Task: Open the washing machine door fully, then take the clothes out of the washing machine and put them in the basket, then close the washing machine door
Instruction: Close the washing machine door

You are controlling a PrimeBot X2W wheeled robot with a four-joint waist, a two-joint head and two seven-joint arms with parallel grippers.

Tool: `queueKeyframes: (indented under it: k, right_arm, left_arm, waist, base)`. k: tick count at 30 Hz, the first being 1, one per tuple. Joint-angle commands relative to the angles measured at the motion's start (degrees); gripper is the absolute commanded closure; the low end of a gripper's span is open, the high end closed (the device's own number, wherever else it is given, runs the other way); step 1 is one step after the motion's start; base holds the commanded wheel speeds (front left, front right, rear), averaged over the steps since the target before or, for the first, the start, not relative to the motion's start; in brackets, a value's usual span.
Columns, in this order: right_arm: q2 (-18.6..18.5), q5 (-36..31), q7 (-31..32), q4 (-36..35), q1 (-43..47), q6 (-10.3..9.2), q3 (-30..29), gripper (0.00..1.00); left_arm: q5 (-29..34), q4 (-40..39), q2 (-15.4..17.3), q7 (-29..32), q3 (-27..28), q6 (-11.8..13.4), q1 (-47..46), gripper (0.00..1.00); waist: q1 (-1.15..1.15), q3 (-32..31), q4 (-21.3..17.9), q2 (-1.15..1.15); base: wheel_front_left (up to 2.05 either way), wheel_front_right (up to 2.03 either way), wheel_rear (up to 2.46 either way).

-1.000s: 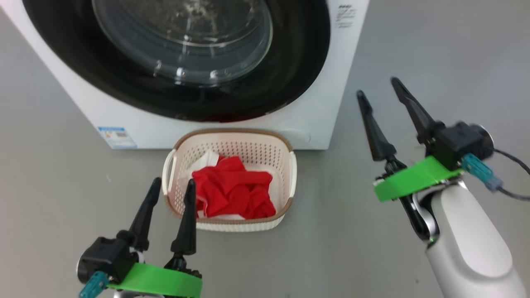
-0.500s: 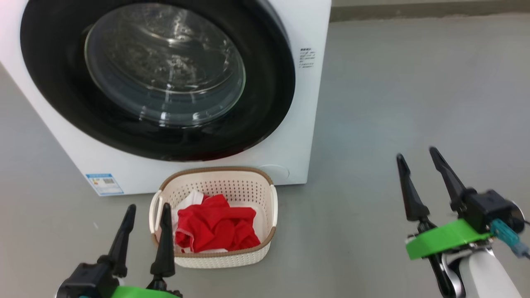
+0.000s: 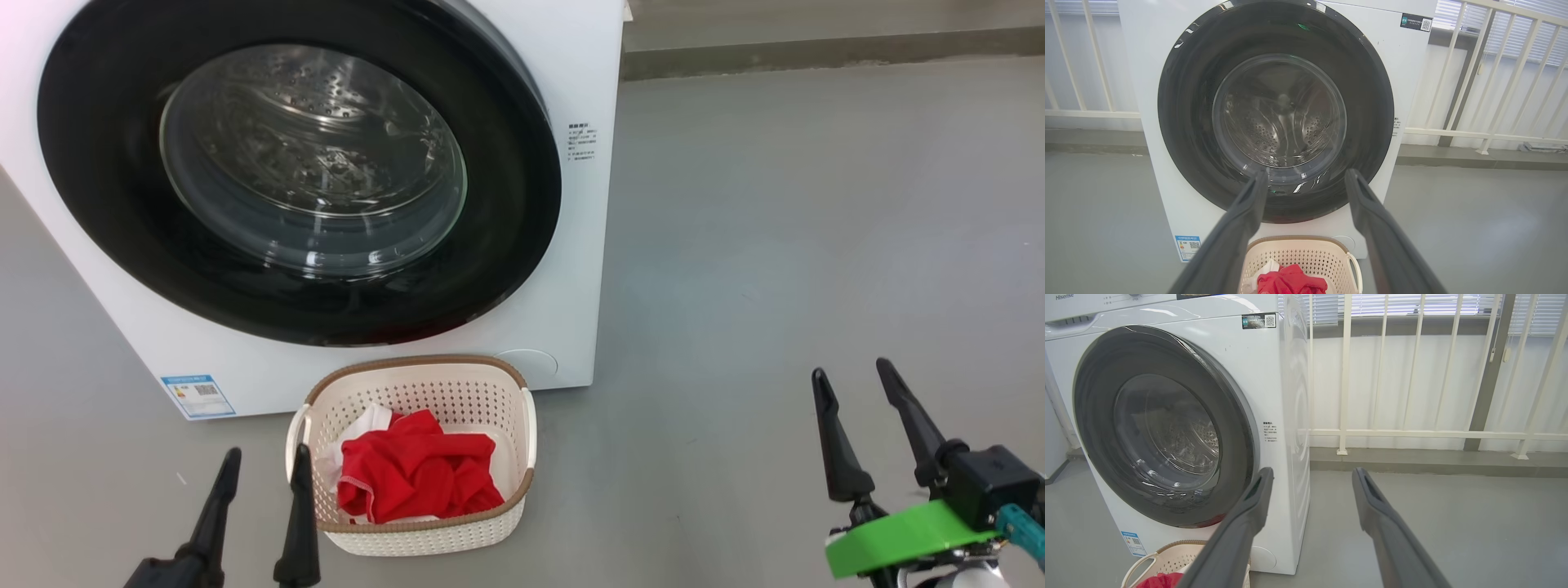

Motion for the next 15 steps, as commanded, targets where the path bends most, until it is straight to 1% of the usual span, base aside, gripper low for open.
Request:
queueKeyframes:
  k: [1, 9, 15]
  right_arm:
    - [-0.2, 0.3, -0.2, -2.0, -0.2, -0.22, 1.7, 0.0]
    - [-0.2, 1.0, -0.2, -5.0, 3.8, -0.22, 2.0, 0.0]
    - [-0.2, 1.5, -0.2, -5.7, 4.7, -0.22, 2.2, 0.0]
  left_arm:
    - [0.5, -1.0, 0.7, -0.7, 2.4, -0.3, -0.8, 0.0]
    - [0.9, 0.4, -0.3, -0.7, 3.9, -1.0, -0.2, 0.0]
    - [1.7, 0.9, -0.9, -0.7, 5.1, -1.3, 0.0, 0.0]
  waist:
    - [0.0, -0.2, 0.0, 0.0]
    - [0.0, -1.1, 0.3, 0.0]
    - [0.0, -1.6, 0.0, 0.0]
  base:
    - [0.0, 0.0, 0.0]
    - [0.0, 0.0, 0.0]
    - [0.0, 0.0, 0.0]
